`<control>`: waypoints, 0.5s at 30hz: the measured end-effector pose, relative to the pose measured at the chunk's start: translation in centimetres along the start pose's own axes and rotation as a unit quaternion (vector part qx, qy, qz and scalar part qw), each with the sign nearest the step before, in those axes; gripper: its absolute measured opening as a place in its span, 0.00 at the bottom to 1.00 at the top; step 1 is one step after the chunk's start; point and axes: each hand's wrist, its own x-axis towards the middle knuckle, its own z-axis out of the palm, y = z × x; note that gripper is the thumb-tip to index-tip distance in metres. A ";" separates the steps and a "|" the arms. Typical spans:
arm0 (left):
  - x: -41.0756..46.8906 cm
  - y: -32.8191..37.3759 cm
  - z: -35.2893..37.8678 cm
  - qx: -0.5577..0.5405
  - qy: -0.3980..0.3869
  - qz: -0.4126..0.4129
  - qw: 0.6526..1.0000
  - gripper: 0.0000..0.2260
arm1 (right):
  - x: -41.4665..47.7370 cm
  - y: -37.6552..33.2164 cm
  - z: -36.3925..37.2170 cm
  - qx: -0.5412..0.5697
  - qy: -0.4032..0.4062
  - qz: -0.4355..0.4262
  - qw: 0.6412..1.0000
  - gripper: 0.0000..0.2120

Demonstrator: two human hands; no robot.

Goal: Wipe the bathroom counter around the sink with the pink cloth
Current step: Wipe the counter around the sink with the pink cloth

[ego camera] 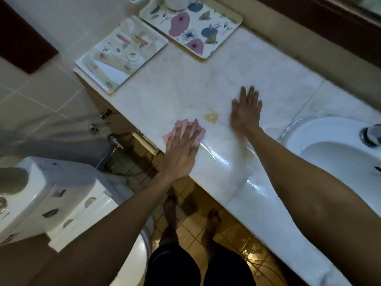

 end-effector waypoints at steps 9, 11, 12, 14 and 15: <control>-0.2 -1.6 0.5 0.157 -0.073 0.133 0.976 0.24 | 0.3 3.0 -2.8 -0.033 -0.074 -0.085 0.993 0.27; 1.7 -1.8 0.0 0.144 -0.033 0.039 0.988 0.25 | 0.3 2.9 -2.8 -0.031 -0.084 -0.084 0.992 0.28; 2.0 -1.2 0.4 0.139 -0.014 0.005 0.990 0.25 | 0.3 2.9 -2.8 -0.031 -0.086 -0.083 0.992 0.28; 1.5 0.7 1.9 0.129 0.008 -0.024 0.991 0.25 | 0.1 2.7 -2.6 -0.029 -0.093 -0.080 0.992 0.28; 0.8 1.6 2.5 0.124 0.008 -0.013 0.992 0.25 | 0.0 2.7 -2.6 -0.027 -0.096 -0.079 0.992 0.28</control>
